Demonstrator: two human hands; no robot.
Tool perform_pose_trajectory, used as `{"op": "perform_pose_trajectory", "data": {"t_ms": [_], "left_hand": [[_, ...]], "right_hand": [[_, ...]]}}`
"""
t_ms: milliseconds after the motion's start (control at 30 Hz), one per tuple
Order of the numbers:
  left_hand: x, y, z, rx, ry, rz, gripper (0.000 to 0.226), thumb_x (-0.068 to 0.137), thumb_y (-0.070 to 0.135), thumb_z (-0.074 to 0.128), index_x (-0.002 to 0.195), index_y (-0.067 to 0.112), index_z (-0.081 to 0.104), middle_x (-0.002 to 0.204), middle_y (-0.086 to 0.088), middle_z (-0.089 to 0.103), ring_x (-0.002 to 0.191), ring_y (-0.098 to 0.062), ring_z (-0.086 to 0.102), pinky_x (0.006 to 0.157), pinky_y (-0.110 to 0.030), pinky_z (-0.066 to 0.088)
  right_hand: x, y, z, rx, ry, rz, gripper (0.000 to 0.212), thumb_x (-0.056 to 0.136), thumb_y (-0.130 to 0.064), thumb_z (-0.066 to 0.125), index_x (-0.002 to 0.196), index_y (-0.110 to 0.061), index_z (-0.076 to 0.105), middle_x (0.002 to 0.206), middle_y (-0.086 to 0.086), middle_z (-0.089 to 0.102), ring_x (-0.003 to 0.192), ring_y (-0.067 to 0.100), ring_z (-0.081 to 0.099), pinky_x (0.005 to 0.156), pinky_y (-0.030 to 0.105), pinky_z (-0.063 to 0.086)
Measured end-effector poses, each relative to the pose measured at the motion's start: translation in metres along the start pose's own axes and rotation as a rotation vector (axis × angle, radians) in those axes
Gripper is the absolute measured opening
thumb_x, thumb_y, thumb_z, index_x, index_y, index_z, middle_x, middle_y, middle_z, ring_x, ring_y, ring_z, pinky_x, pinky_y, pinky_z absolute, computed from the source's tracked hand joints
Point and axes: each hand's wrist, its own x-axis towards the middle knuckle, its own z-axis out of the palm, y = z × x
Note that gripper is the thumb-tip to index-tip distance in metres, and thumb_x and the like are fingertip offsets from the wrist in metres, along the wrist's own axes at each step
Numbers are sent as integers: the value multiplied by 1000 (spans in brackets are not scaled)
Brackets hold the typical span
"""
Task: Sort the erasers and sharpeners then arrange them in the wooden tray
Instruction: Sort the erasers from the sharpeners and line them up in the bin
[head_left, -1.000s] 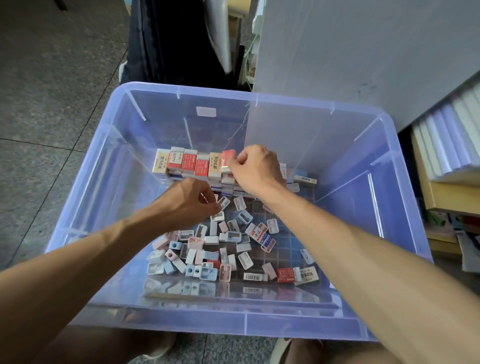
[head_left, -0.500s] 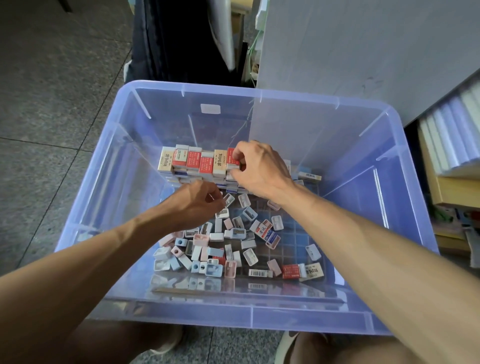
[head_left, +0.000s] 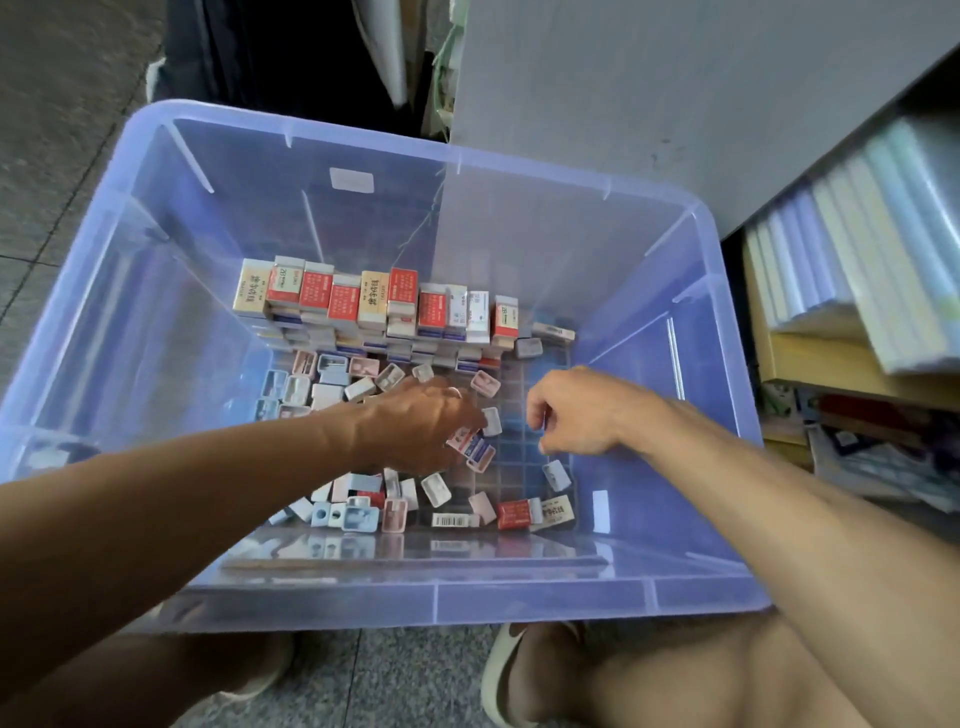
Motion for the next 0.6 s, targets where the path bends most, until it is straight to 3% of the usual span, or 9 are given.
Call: {"op": "perform_pose_trajectory", "data": {"t_ms": [67,200,267,367,467,533,600], "left_hand": [[3,1,5,64,0,-7,32,93,30,58,125,24,59,126,-3,60,114,-23,53,96,-35,40],[0,-2,10,124,-86,32,41,95,24,57,136,27,50,123,-4,64,106,-20,62,92,-35,51],[-4,-7,10,97,-152,30,38,97,21,54,135,20,48,123,-5,61,106,-20,60,91,-32,50],[-11,-16,6,29,-218,11,25,97,19,55,123,16,55,112,-4,62,97,-14,57,76,-18,44],[-12,-22,-1,-96,-202,-49,7,92,10,57,91,17,59,88,-2,63,81,-17,59,65,-20,45],[-11,-17,-6,-185,-202,-65,18,90,4,57,80,19,54,81,-1,61,77,-16,58,60,-17,44],[-11,-12,-9,-246,-236,-82,14,89,6,61,85,18,57,86,0,63,79,-15,59,59,-15,44]], "right_hand": [[5,-1,10,-78,-127,0,31,90,-10,67,119,-19,69,100,-3,65,96,18,56,88,28,51],[11,-4,25,-157,-335,-13,44,90,-9,68,133,-21,63,130,-2,64,117,22,60,99,34,50],[13,-5,32,-203,-371,-21,49,91,-7,63,137,-22,58,135,0,61,120,24,59,101,37,50],[15,-7,42,-277,-422,-20,45,89,-2,56,130,-20,61,123,1,66,112,26,62,94,36,54],[17,-10,52,-316,-455,-9,17,89,-7,64,105,-13,64,89,0,61,93,27,62,74,32,52],[18,-12,54,-302,-471,-8,19,88,-15,72,105,-12,65,88,-1,58,93,27,62,69,30,47],[18,-13,53,-300,-476,7,15,87,-14,73,100,-12,66,91,-1,61,95,24,62,67,26,47]]}}
